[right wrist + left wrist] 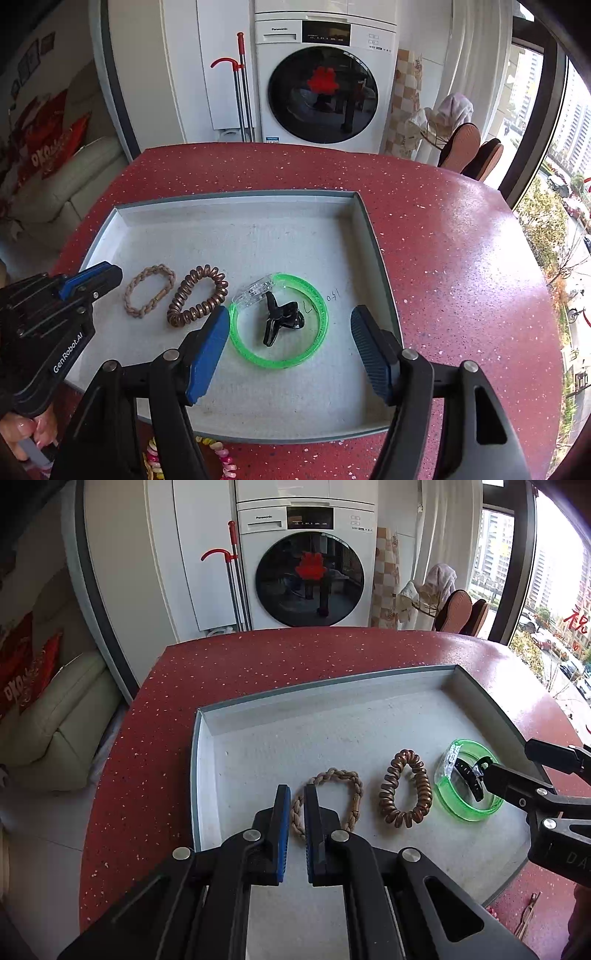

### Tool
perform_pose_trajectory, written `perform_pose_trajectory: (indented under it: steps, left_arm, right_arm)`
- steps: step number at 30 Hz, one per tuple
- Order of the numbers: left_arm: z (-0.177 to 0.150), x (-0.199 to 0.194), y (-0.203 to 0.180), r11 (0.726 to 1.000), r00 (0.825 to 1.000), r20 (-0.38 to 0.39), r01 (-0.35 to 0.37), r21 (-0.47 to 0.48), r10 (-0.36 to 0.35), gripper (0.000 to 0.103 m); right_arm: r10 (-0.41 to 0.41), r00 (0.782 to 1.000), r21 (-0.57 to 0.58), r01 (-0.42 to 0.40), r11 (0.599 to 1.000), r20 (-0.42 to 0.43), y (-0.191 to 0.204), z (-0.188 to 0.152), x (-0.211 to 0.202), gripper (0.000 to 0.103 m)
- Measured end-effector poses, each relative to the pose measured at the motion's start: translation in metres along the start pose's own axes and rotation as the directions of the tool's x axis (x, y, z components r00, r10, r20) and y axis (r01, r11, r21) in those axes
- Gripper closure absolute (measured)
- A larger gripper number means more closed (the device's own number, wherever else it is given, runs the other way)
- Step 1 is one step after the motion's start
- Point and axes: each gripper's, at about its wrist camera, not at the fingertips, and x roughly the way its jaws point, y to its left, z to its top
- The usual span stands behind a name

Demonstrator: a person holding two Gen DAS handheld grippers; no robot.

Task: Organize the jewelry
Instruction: 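Lower both items into the tray and open both tools, then withdraw both open tools from the tray toward the remaining jewelry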

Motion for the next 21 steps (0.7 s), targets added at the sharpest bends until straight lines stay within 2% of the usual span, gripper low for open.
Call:
perform_pose_trajectory:
  steps: [9,21]
  left_arm:
    - [-0.002,-0.009,0.001,1.000,1.000,0.014,-0.010,-0.007,0.010,0.078]
    - [-0.001,-0.013,0.000,1.000,1.000,0.021,0.003,-0.007,-0.003,0.078]
  right_arm:
    - [-0.022,0.999,-0.025,0.024,0.999,0.045,0.005,-0.004,-0.023,0.031]
    - [-0.030,0.998,-0.017,0.031,0.999,0.055,0.002,-0.007,-0.034,0.031]
